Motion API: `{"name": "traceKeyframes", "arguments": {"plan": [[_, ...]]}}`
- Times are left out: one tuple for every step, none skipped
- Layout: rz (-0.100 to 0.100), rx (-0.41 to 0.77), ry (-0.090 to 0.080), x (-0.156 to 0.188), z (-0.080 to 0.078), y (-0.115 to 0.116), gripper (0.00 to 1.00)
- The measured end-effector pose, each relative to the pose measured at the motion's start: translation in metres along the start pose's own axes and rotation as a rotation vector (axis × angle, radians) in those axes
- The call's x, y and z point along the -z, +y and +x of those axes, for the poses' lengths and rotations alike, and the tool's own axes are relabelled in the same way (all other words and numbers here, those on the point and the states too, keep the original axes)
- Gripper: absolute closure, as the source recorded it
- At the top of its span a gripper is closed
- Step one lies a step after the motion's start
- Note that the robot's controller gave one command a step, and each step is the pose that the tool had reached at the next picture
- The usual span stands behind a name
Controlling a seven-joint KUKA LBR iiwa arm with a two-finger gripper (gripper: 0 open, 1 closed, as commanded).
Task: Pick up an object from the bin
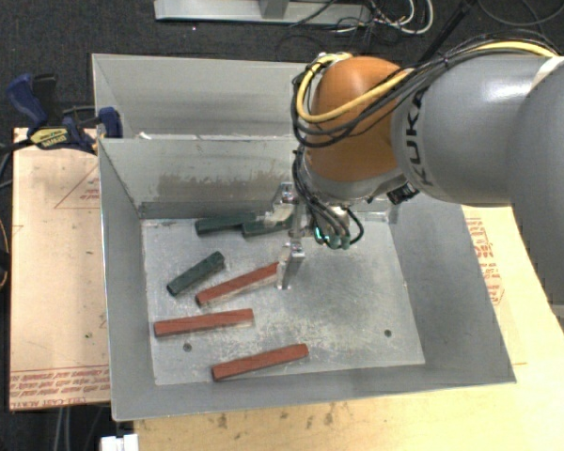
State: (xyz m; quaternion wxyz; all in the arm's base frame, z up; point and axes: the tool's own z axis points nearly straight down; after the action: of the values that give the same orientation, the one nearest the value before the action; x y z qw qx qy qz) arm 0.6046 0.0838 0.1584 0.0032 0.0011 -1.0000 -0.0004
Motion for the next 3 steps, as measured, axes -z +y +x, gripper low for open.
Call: {"name": "traceKeyframes", "arguments": {"plan": [[-0.001,-0.002,-0.007,0.004,-0.002,0.000,0.00],[0.000,0.156,-0.015,-0.046,0.005,0.019,0.00],[-0.003,0.215,-0.015,-0.086,0.007,0.028,0.00]]}}
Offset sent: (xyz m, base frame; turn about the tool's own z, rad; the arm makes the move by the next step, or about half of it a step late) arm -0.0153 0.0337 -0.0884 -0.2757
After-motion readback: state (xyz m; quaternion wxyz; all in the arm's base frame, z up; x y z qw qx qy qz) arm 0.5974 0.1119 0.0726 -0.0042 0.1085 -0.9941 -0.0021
